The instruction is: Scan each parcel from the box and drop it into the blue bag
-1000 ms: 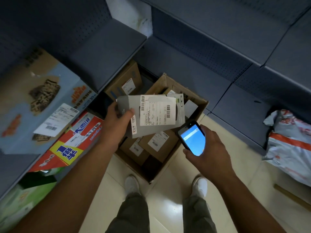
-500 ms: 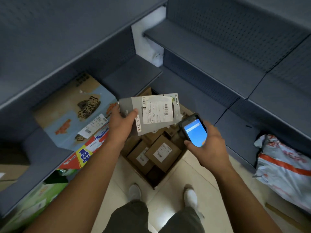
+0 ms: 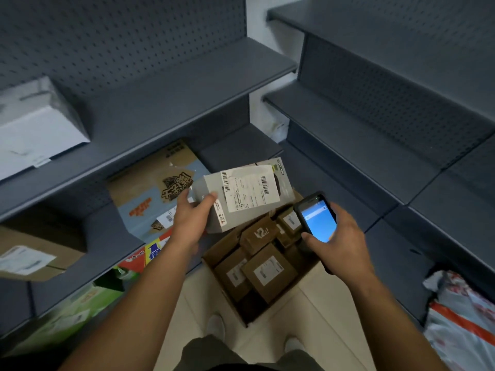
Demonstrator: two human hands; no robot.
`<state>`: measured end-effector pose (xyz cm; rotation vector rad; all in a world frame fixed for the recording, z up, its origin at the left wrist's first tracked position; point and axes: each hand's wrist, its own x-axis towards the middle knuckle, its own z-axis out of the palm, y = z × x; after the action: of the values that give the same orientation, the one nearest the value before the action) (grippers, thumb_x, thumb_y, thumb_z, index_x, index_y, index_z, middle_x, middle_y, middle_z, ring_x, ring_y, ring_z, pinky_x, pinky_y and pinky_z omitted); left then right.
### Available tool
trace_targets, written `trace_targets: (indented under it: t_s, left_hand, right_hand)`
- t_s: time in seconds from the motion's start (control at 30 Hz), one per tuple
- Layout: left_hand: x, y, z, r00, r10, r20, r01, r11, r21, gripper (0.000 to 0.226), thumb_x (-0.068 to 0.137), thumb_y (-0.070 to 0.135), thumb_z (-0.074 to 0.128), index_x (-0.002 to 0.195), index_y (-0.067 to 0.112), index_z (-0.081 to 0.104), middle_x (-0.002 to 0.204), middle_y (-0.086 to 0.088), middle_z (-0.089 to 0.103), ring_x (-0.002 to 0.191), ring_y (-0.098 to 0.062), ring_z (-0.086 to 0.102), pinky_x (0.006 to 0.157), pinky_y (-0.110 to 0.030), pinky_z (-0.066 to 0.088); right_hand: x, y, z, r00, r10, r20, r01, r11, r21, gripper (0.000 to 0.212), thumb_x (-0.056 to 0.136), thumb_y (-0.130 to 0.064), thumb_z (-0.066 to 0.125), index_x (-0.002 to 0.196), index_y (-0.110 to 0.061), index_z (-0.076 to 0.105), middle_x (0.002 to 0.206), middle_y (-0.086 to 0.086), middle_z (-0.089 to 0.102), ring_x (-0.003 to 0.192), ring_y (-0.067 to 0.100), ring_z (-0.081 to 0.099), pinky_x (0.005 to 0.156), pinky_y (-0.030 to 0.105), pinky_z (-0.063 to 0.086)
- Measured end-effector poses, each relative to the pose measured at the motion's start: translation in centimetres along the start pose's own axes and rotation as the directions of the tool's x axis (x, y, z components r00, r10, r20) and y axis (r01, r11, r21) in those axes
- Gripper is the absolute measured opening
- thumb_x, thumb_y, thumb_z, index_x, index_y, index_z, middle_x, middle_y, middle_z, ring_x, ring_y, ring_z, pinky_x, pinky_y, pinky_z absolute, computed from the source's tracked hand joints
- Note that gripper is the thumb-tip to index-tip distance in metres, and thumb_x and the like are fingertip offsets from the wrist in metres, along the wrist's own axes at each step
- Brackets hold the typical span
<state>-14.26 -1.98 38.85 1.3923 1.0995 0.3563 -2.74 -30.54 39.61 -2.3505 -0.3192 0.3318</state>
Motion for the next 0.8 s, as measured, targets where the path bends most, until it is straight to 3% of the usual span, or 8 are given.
trace_targets:
  t_s: [0.1, 0.27, 0.4, 0.5, 0.63, 0.8]
  left_hand:
    - [-1.2, 1.0, 0.9, 1.0, 0.012, -0.019, -0.012, 1.0, 0.015, 0.087, 0.091, 0.046, 0.074, 0.16, 0.033, 0.024, 0.095, 0.025, 0.063, 0.086, 0.003, 0.061, 0.055, -0.017, 0.045]
    - [-3.6, 1.2, 2.2, 0.997, 0.044, -0.069, -0.046, 0.999, -0.029, 0.089, 0.089, 0.045, 0.077, 0.16, 0.032, 0.025, 0.102, 0.016, 0.065, 0.091, -0.001, 0.061, 0.068, -0.027, 0.049]
    - [-6.5, 0.8, 2.6, 0.988, 0.042, -0.15, -0.063, 0.988, -0.143, 0.086, 0.085, 0.046, 0.08, 0.156, 0.037, 0.031, 0.106, 0.014, 0.066, 0.098, -0.004, 0.062, 0.07, -0.033, 0.055]
    - [-9.0, 0.0, 1.6, 0.977, 0.017, -0.214, -0.068, 0.971, -0.23, 0.073, 0.086, 0.04, 0.082, 0.146, 0.035, 0.04, 0.113, 0.009, 0.07, 0.095, -0.006, 0.07, 0.08, -0.041, 0.061]
    - [-12.4, -2.0, -1.4, 0.957, -0.023, -0.29, -0.074, 0.944, -0.321, 0.054, 0.087, 0.035, 0.081, 0.128, 0.042, 0.048, 0.1, 0.008, 0.078, 0.087, -0.004, 0.075, 0.062, -0.031, 0.062]
    - [-17.1, -5.4, -7.1, 0.934, -0.121, -0.336, -0.051, 0.887, -0.46, 0.049, 0.087, 0.043, 0.079, 0.131, 0.039, 0.056, 0.109, 0.007, 0.078, 0.103, -0.015, 0.073, 0.064, -0.036, 0.061]
  right_hand:
    - [0.4, 0.5, -2.0, 0.999, -0.039, -0.01, 0.039, 0.999, -0.001, 0.091, 0.068, -0.049, 0.083, 0.143, -0.034, 0.034, 0.135, -0.008, 0.046, 0.11, 0.012, 0.044, 0.08, 0.043, 0.057]
    - [0.7, 2.2, -4.5, 0.988, -0.141, 0.06, 0.14, 0.99, 0.019, 0.088, 0.068, -0.052, 0.082, 0.142, -0.035, 0.035, 0.123, -0.015, 0.045, 0.105, 0.004, 0.045, 0.078, 0.022, 0.043]
    - [1.7, 3.7, -6.0, 0.969, -0.179, 0.171, 0.182, 0.983, -0.001, 0.091, 0.066, -0.058, 0.08, 0.142, -0.036, 0.035, 0.13, -0.015, 0.046, 0.115, 0.007, 0.047, 0.089, 0.027, 0.047]
    - [2.0, 3.3, -6.0, 0.95, -0.221, 0.22, 0.22, 0.975, 0.031, 0.09, 0.063, -0.056, 0.082, 0.14, -0.035, 0.04, 0.125, -0.013, 0.052, 0.109, 0.006, 0.05, 0.08, 0.022, 0.045]
    - [1.0, 0.9, -3.8, 0.915, -0.29, 0.28, 0.288, 0.956, 0.049, 0.082, 0.066, -0.053, 0.083, 0.134, -0.038, 0.041, 0.124, -0.01, 0.054, 0.11, 0.011, 0.052, 0.089, 0.033, 0.05]
    - [-2.6, -2.7, -0.3, 0.848, -0.377, 0.372, 0.386, 0.921, 0.054, 0.087, 0.071, -0.046, 0.084, 0.143, -0.031, 0.039, 0.134, -0.007, 0.05, 0.115, 0.012, 0.047, 0.091, 0.031, 0.044]
